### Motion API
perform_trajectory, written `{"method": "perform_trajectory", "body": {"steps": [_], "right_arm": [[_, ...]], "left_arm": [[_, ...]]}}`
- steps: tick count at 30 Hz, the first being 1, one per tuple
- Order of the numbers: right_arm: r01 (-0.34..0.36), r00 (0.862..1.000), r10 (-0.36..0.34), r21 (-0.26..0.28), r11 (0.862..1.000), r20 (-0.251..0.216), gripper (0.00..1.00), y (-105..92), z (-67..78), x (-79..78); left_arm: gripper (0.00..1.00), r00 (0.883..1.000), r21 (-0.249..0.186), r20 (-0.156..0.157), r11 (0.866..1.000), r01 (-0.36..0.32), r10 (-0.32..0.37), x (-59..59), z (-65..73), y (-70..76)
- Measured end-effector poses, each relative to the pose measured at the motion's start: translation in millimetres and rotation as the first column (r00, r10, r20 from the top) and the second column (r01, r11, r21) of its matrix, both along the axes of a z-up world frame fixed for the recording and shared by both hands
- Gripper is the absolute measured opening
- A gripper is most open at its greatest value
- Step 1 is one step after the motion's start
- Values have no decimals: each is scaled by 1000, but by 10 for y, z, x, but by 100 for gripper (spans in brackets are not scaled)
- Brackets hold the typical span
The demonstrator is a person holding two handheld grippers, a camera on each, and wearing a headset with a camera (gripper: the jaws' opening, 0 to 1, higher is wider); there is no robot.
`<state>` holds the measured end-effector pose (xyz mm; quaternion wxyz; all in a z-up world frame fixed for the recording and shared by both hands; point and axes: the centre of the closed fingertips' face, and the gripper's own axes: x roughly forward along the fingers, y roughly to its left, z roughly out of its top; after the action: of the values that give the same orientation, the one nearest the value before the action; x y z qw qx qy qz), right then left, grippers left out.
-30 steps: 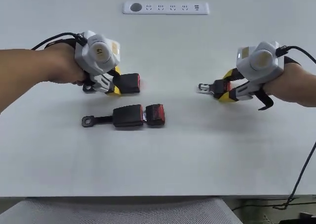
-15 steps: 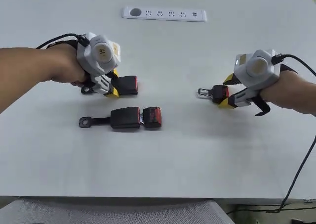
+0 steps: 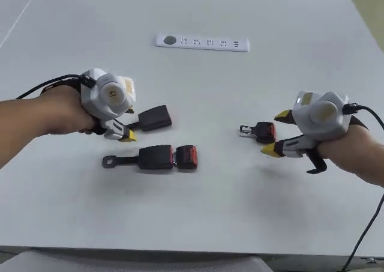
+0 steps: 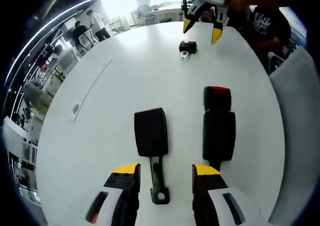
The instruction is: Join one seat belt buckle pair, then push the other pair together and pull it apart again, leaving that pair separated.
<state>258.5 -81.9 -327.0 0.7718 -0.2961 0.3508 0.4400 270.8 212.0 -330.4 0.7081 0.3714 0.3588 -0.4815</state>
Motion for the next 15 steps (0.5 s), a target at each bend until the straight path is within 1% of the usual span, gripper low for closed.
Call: {"method": "perform_trajectory", "body": {"steps": [1, 2, 3, 4, 5, 6, 7, 8, 9, 10, 11, 13, 14, 15], "right_arm": [[3, 1000, -3, 9, 1000, 5, 57, 20, 21, -28], [10, 1000, -10, 17, 1000, 8, 57, 58, 61, -98], [14, 1000, -14, 22, 1000, 17, 59, 80, 91, -134], [17, 1000, -17, 28, 999, 25, 60, 102, 119, -167], [28, 999, -29, 46, 999, 25, 61, 147, 164, -234], [34, 999, -36, 53, 998, 24, 62, 167, 183, -273], [40, 998, -42, 58, 998, 35, 63, 203, 236, -325], [45, 998, -47, 64, 997, 44, 64, 219, 259, -350], [50, 997, -54, 76, 996, 60, 66, 245, 290, -377], [55, 996, -60, 79, 995, 67, 68, 257, 309, -406], [62, 995, -68, 83, 995, 70, 69, 275, 335, -454], [74, 994, -81, 98, 992, 74, 72, 282, 357, -502], [82, 993, -90, 103, 991, 76, 74, 278, 368, -525], [103, 991, -112, 115, 988, 77, 77, 271, 403, -564]], "left_arm": [[43, 1000, -6, 3, 1000, -12, 12, -46, 21, 20], [45, 1000, -15, 12, 1000, -23, 23, -95, 56, 37], [46, 998, -38, 18, 998, -59, 59, -164, 115, 51], [48, 998, -48, 19, 997, -67, 68, -219, 152, 60], [50, 998, -51, 18, 997, -59, 60, -326, 216, 96], [52, 996, -73, 24, 994, -86, 88, -362, 257, 91], [53, 994, -94, 23, 990, -109, 111, -440, 313, 111], [54, 991, -111, 20, 985, -128, 131, -487, 347, 120], [55, 988, -131, 27, 981, -145, 149, -548, 403, 139], [58, 987, -144, 31, 978, -154, 160, -589, 442, 155], [60, 981, -163, 35, 970, -183, 191, -637, 487, 182], [62, 978, -169, 41, 966, -196, 205, -720, 532, 231], [63, 974, -178, 48, 962, -209, 220, -746, 553, 252], [64, 971, -186, 47, 957, -223, 235, -808, 571, 286]]}}
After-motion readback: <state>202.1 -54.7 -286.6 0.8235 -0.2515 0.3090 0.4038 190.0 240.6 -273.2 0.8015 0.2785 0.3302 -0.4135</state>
